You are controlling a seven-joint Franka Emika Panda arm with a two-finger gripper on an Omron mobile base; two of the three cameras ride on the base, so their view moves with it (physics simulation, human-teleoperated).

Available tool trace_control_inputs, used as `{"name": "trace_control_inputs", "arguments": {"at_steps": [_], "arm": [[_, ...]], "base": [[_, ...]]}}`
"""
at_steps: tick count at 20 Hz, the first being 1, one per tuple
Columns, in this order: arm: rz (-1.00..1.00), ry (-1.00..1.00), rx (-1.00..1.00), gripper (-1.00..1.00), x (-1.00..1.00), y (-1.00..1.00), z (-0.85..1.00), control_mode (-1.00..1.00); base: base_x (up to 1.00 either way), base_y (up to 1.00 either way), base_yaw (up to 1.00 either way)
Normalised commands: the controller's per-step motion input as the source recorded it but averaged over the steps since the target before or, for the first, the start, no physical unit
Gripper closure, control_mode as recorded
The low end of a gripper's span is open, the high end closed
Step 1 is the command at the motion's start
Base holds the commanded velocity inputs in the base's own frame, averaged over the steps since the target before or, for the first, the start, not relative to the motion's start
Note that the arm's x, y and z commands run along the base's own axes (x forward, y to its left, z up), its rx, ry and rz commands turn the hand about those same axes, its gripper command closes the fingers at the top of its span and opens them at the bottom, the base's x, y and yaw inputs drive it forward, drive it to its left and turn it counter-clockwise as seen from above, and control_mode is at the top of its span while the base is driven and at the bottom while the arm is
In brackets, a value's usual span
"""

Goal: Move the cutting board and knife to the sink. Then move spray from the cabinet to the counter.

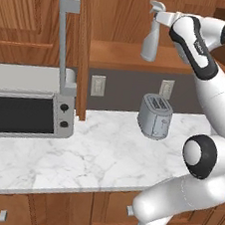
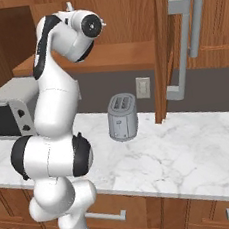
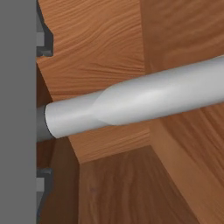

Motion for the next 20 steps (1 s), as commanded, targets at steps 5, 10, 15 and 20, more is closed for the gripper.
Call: {"name": "trace_control_inputs", "arguments": {"at_steps": [5,10,15,20], "arm": [[0.00,0.00,0.00,-1.00,0.08,0.00,0.00,-1.00],[0.00,0.00,0.00,-1.00,0.08,0.00,0.00,-1.00],[0.00,0.00,0.00,-1.00,0.01,0.00,0.00,-1.00],[0.00,0.00,0.00,-1.00,0.00,0.00,0.00,-1.00]], "base": [[0.00,0.00,0.00],[0.00,0.00,0.00],[0.00,0.00,0.00],[0.00,0.00,0.00]]}}
